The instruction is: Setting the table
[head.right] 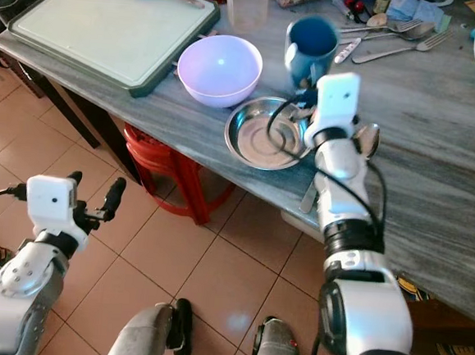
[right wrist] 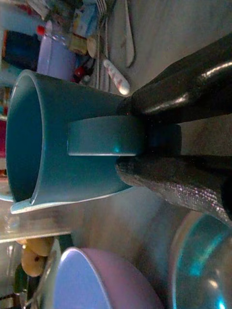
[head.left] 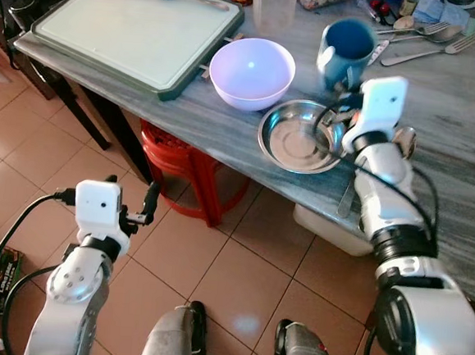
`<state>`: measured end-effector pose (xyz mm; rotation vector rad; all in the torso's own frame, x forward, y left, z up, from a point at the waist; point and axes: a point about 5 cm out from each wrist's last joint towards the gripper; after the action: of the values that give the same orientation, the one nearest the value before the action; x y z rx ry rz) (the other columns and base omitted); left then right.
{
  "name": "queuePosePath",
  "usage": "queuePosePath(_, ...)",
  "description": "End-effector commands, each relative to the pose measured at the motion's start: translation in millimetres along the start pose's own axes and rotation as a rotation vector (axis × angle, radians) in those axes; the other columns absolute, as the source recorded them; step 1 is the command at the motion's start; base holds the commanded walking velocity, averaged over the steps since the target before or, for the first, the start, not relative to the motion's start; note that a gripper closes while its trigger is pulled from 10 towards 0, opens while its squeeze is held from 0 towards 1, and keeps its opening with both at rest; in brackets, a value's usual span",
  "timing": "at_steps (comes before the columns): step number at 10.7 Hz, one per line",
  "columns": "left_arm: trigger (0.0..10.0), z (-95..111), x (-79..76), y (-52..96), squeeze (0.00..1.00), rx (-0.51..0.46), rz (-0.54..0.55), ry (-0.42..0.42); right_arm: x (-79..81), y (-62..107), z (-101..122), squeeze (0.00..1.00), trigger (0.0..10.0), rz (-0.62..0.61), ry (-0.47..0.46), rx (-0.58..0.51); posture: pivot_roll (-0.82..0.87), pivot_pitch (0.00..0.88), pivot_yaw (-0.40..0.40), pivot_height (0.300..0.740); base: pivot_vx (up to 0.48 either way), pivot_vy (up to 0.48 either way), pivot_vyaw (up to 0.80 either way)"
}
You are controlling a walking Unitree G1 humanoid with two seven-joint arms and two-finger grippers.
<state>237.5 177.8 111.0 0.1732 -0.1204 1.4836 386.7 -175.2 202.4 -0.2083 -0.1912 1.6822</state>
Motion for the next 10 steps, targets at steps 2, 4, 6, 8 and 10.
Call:
queuePosePath(2, 10.0, -6.0, 0.1, -1.0, 0.00, 0.021, 0.013, -0.003, 1.6, -2.7, 7.4, 0.00, 10.0, -0.002, -0.020, -0.024, 0.09, 0.213, 0.096, 0.740, 0.000, 0.000, 0.00)
queuePosePath(4, 10.0, -6.0, -1.8, -3.9, 0.00, 0.017, 0.014, 0.003, 4.8, 1.9, -2.6, 0.00, 10.0, 0.014, -0.030, 0.023, 0.08, 0.210, 0.089, 0.740, 0.000, 0.000, 0.00)
queuePosePath(6, 10.0, -6.1, -4.0, -7.0, 0.00, 0.011, 0.013, 0.008, 6.5, 4.3, -8.0, 0.00, 10.0, 0.031, -0.031, 0.055, 0.07, 0.203, 0.084, 0.740, 0.000, 0.000, 0.00)
queuePosePath(8, 10.0, -5.6, -5.3, -10.0, 0.00, 0.004, 0.013, 0.012, 8.7, 7.2, -13.7, 1.00, 10.0, 0.043, -0.052, 0.091, 0.07, 0.194, 0.079, 0.740, 0.000, 0.000, 0.00)
queuePosePath(10, 10.0, -5.9, -5.4, -12.7, 0.00, 0.000, 0.014, 0.013, 5.2, 7.8, -14.7, 1.00, 10.0, 0.020, -0.039, 0.107, 0.06, 0.182, 0.081, 0.740, 0.000, 0.000, 0.00)
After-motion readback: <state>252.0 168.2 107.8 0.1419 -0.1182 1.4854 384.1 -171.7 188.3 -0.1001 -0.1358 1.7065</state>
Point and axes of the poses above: a point about 5 cm out from each wrist's last joint towards the gripper, its own y axis pointing back from the gripper into the wrist, its own z axis along the axis of the wrist's last joint, x = y × z, and after that the axes turned 9 degrees about -y, right-handed
